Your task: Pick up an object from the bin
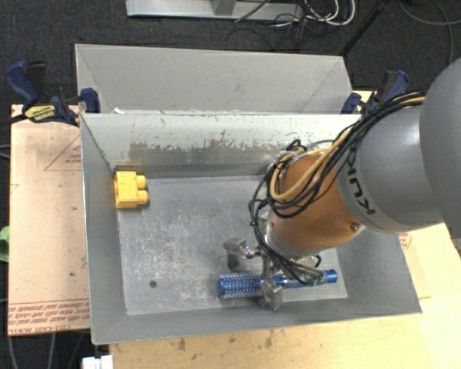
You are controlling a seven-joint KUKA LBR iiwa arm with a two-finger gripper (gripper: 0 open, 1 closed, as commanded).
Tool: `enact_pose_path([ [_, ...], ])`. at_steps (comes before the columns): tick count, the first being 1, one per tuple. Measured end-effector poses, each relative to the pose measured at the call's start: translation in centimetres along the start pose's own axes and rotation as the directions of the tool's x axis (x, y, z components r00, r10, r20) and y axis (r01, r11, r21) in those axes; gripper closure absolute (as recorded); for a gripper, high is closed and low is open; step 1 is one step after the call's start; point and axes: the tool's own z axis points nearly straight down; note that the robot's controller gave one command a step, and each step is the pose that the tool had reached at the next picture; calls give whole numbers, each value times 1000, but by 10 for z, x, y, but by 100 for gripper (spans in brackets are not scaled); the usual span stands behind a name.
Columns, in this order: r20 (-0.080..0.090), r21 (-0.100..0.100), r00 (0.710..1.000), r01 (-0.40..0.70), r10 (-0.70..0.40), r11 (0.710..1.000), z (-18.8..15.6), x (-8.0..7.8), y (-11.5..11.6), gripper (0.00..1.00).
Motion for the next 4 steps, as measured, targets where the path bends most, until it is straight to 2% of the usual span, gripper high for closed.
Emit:
enact_pose_path([
  [1,-4,-2,1000,0,0,1000,-1,-3,-1,0],
  [2,-15,-6,1000,1,-1,1000,1,0,1,100],
  [3,-7,-3,1000,-1,1,1000,-97,-4,0,100],
  [4,-11,-5,1000,-3,3,1000,-119,-6,0,100],
])
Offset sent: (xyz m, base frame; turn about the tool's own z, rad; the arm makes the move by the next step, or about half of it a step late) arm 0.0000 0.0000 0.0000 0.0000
